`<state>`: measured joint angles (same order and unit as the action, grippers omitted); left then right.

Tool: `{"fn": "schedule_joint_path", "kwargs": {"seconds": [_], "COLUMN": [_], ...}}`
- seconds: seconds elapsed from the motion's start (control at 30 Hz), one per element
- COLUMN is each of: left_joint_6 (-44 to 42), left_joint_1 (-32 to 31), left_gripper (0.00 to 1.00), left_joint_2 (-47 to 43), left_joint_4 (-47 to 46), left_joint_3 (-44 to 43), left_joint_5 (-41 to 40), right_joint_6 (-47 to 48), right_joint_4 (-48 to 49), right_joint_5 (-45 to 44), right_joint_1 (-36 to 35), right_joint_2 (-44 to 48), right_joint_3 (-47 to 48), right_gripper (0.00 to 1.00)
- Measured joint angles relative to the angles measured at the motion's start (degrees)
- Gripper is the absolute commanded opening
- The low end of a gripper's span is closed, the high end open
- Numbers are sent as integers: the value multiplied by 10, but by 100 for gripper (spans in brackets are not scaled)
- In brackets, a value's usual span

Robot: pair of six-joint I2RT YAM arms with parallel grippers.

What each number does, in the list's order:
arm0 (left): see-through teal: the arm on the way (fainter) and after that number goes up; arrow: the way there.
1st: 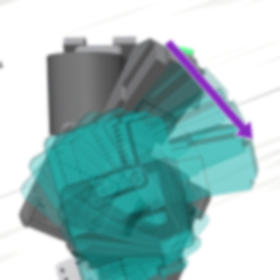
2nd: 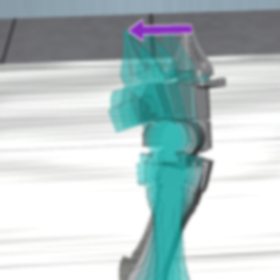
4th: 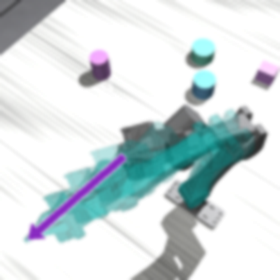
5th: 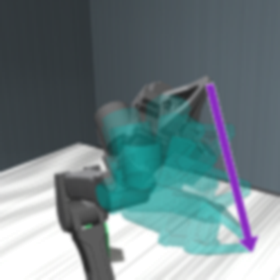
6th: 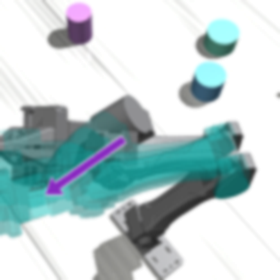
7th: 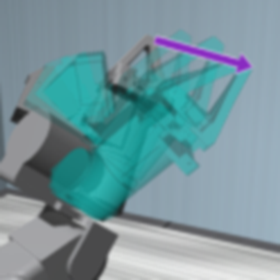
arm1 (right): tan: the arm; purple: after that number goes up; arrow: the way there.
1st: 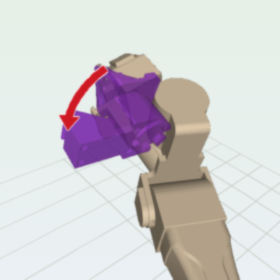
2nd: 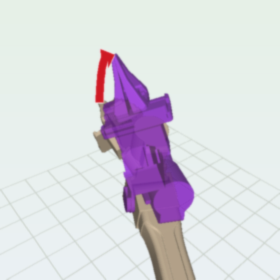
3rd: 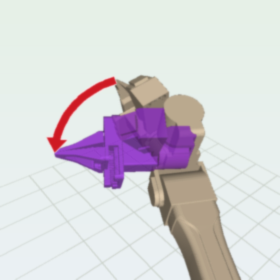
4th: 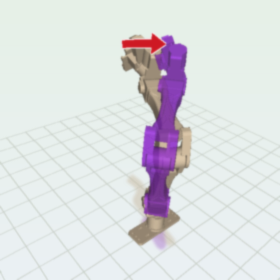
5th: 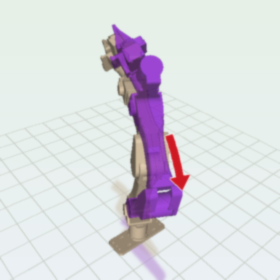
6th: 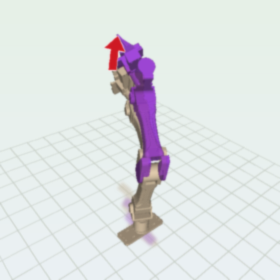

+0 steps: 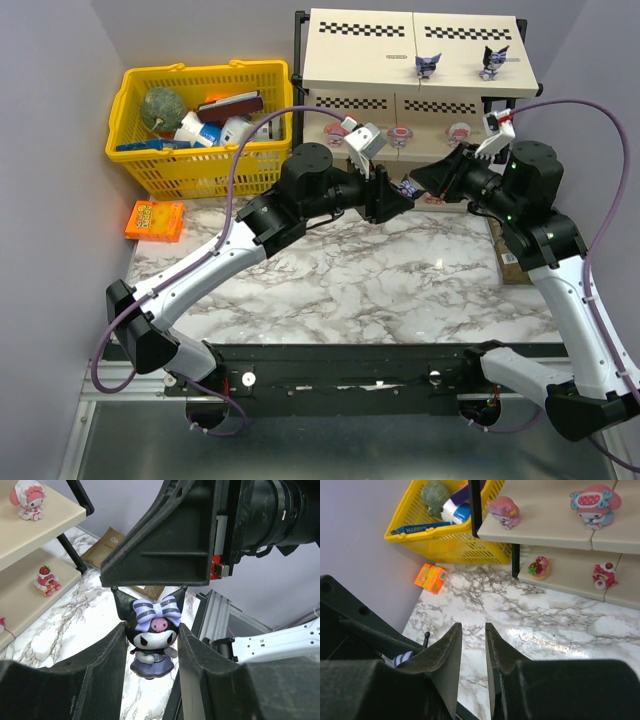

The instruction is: Place and organize the plastic toys onto the shelf

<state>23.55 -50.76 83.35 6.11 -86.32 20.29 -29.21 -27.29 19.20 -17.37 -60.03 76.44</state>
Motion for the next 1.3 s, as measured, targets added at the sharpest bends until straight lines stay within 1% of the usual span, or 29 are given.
{"fn": "schedule_joint_path", "kwargs": {"seconds": [0.1, 0.2, 0.27, 0.47, 0.5, 0.63, 0.73, 0.77, 0.8, 0.83, 0.9, 0.97, 1.03, 1.1, 1.23, 1.3], "left_joint_6": [2, 3, 5, 9, 9, 9, 8, 7, 5, 1, -4, -12, -18, -28, -45, -56], "left_joint_1": [0, 0, 0, 1, 1, 1, 1, 1, 1, 1, 1, 0, 0, 0, 0, 0], "left_gripper": [0, 3, 3, 3, 0, 0, 0, 0, 0, 0, 0, 0, 0, 0, 0, 0], "left_joint_2": [-1, -1, -1, -1, -1, 0, 1, 1, 1, 1, 0, 0, -4, -11, -24, -21], "left_joint_4": [-6, -11, -13, -11, -11, -8, -9, -9, -11, -14, -17, -19, -22, -22, -21, -14], "left_joint_3": [2, 3, 3, 2, 2, -3, -8, -10, -10, -10, -10, -10, -9, -9, -23, -51], "left_joint_5": [2, 2, 2, 1, 0, -2, -5, -7, -12, -15, -19, -23, -29, -41, -89, -134], "right_joint_6": [-5, -7, -7, -7, -7, -7, -6, -7, -7, -8, -9, -11, -12, -14, -16, -19], "right_joint_4": [14, 21, 24, 34, 35, 35, 30, 23, 13, 0, -22, -40, -58, -67, -84, -92], "right_joint_5": [6, 12, 14, 13, 13, 13, -1, -12, -27, -48, -88, -131, -172, -203, -240, -247], "right_joint_1": [-8, -21, -28, -33, -33, -35, -37, -38, -40, -41, -42, -43, -43, -43, -43, -42], "right_joint_2": [-4, -6, -9, -12, -12, -14, -16, -18, -21, -28, -43, -59, -74, -80, -80, -80], "right_joint_3": [3, 3, 3, 4, 4, 11, 21, 28, 39, 56, 95, 139, 181, 205, 209, 201], "right_gripper": [31, 30, 29, 29, 29, 30, 36, 40, 41, 46, 51, 62, 67, 67, 69, 69]}}
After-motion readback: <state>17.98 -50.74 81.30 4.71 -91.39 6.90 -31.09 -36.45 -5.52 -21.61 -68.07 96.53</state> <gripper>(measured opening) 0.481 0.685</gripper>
